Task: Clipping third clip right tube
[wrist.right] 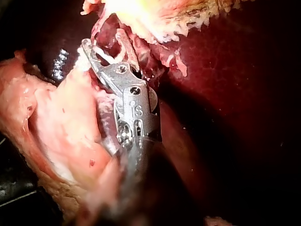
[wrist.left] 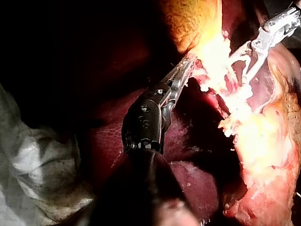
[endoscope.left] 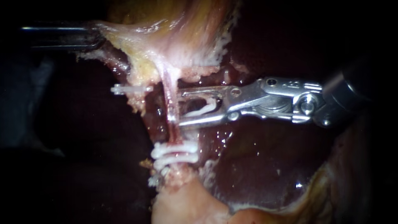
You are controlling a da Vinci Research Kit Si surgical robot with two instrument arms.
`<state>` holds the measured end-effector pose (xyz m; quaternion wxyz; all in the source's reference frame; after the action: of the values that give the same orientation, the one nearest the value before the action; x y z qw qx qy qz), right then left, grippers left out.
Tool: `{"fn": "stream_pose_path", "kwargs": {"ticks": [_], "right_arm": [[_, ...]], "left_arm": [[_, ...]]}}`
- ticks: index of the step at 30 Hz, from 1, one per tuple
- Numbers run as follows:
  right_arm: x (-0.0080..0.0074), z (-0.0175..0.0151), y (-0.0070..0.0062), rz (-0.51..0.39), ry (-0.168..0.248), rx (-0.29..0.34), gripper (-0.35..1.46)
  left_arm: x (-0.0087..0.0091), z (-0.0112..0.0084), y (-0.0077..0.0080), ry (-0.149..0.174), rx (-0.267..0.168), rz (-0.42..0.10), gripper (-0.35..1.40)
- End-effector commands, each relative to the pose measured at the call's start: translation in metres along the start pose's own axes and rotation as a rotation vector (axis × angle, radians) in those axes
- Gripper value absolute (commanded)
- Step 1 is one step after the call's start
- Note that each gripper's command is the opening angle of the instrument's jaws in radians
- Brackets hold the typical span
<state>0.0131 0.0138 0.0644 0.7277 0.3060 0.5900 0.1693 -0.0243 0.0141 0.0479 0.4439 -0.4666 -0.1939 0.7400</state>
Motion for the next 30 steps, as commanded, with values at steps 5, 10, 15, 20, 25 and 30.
{"fn": "stream_pose_path", "kwargs": {"ticks": [5, 10, 15, 20, 25, 30], "right_arm": [[-0.0001, -0.0021, -0.0001, 0.002, 0.0, 0.003, 0.43], [-0.0001, -0.0024, -0.0002, 0.002, 0.0, 0.005, 0.43], [0.0, -0.0019, 0.0, 0.02, 0.001, 0.002, 0.44], [0.0003, -0.0009, 0.0002, 0.033, 0.0, -0.005, 0.45], [0.0006, 0.0009, 0.0005, 0.07, 0.011, -0.01, 0.46], [0.0009, 0.0027, 0.0006, 0.093, 0.029, -0.003, 0.47]], "left_arm": [[0.0, 0.0, 0.0, 0.0, 0.0, 0.0, -0.35], [0.0, 0.0, 0.0, 0.0, 0.0, 0.0, -0.35], [0.0, 0.0, 0.0, 0.0, 0.0, 0.0, -0.35], [0.0, 0.0, 0.0, 0.0, 0.0, 0.0, -0.35], [0.0, 0.0, 0.0, 0.0, 0.0, 0.0, -0.35], [0.0, 0.0, 0.0, 0.0, 0.0, 0.0, -0.35]]}}
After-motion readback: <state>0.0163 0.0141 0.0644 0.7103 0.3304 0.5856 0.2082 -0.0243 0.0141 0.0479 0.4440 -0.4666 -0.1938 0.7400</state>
